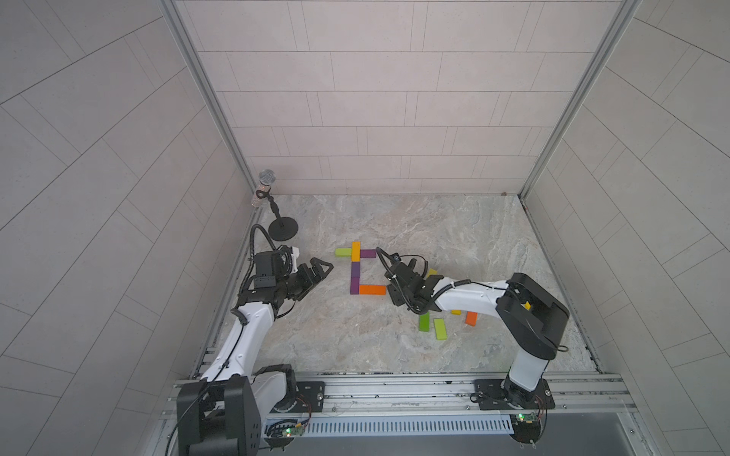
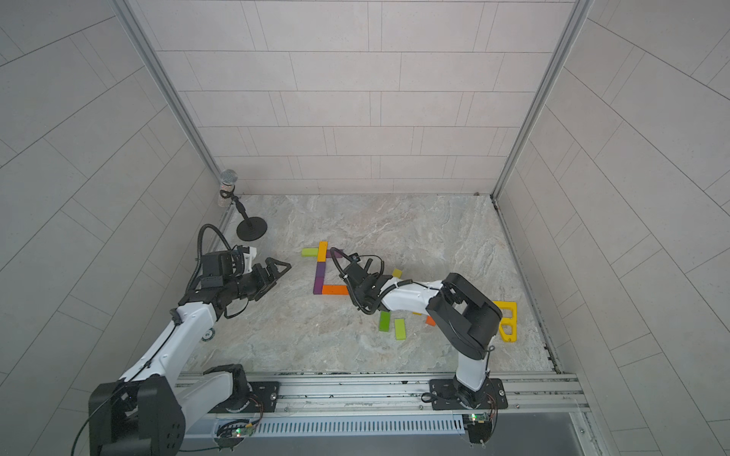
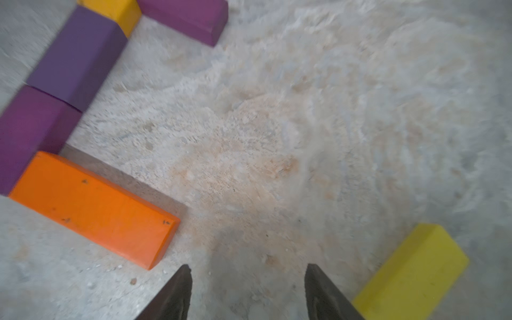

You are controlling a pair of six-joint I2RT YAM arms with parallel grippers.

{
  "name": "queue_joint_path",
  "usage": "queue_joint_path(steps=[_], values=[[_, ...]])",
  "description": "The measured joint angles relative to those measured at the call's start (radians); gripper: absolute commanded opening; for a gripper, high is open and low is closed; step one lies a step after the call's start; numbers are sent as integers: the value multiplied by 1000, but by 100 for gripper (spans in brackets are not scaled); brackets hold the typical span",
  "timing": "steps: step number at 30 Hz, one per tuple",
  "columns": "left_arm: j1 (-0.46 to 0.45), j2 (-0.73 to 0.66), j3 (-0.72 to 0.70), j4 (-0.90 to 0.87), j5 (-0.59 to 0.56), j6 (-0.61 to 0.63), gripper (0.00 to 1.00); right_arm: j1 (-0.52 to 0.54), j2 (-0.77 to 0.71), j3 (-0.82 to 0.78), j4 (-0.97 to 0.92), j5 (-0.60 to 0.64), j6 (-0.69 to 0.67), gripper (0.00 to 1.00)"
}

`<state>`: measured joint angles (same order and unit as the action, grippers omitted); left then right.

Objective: Assemble the letter t with building blocks
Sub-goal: Assemble the building block at the center of the board, then pick up the building block from the center of the board.

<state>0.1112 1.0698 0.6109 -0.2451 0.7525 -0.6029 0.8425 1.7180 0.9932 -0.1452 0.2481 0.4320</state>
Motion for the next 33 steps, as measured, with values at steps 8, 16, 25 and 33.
queue_joint_path(steps=[8,16,25,33], values=[[-17,-36,67,-135,-175,128,100,-116,-457,-131,-14,-27,-59,90],[-518,-85,145,-140,-497,271,100,-379,-649,-282,-125,-108,-72,90],[-811,113,210,32,-717,396,99,-445,-710,-409,-165,-225,-35,86],[-790,-113,171,-60,-756,427,100,-340,-379,-221,-90,-251,38,75]])
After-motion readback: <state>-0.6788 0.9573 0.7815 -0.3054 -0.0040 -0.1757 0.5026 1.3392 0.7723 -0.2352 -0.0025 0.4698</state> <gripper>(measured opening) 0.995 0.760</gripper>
